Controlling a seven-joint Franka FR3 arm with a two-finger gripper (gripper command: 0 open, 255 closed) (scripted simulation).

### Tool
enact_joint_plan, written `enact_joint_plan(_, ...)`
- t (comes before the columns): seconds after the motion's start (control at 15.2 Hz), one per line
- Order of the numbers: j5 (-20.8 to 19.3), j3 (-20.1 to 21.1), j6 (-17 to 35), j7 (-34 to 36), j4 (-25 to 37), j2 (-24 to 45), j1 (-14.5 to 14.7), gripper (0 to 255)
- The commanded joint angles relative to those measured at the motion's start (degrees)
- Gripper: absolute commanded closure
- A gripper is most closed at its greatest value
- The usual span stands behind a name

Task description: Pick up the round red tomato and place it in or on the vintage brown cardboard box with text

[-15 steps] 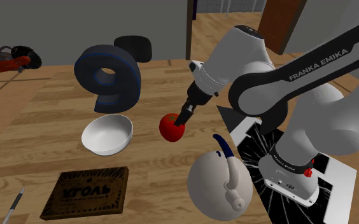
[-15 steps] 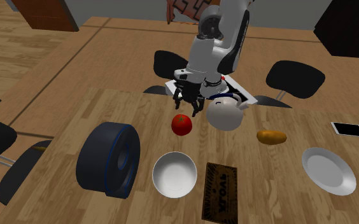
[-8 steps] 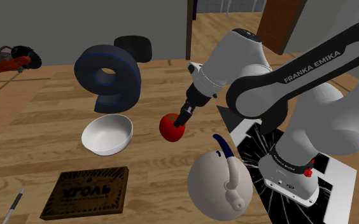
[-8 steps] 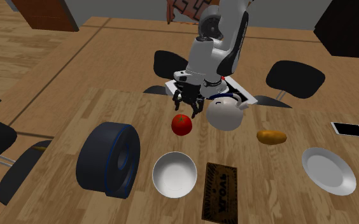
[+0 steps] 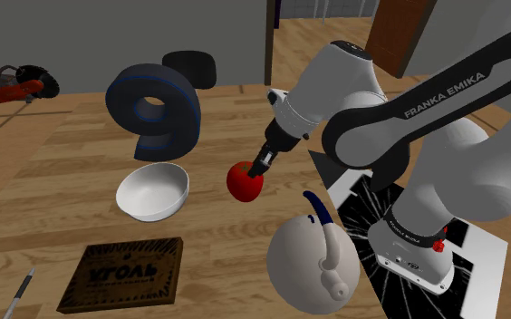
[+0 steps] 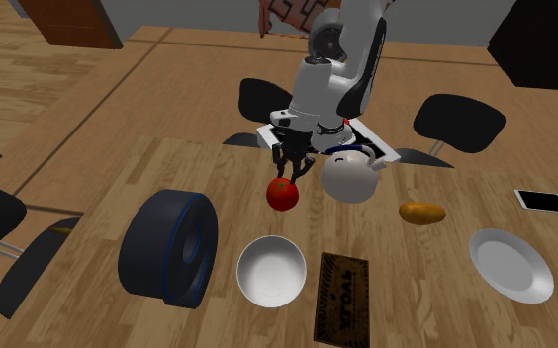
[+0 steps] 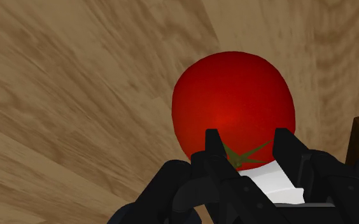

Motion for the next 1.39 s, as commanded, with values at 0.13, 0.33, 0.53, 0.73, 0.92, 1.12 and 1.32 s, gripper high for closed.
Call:
enact_joint_plan(0.13,0.0,0.0,0.0,0.0,0.0,0.0,0.0,255)
enact_joint_plan(0.33,-0.7,0.1,-3.5,0.4,1.1,-2.4,-0.7,255)
enact_joint_plan(0.53,-1.3,0.1,-7.0,0.8,2.3,-4.6,-1.2,255)
enact_joint_plan(0.73,-1.9,0.0,-10.2,1.2,3.7,-6.5,-1.7,255)
enact_joint_plan(0.92,-2.5,-0.2,-13.3,1.5,5.2,-8.1,-2.1,255)
enact_joint_plan(1.12,-3.0,-0.4,-16.3,1.8,6.8,-9.5,-2.5,255)
enact_joint_plan(1.32,-3.5,-0.6,-19.2,2.0,8.5,-10.6,-2.9,255)
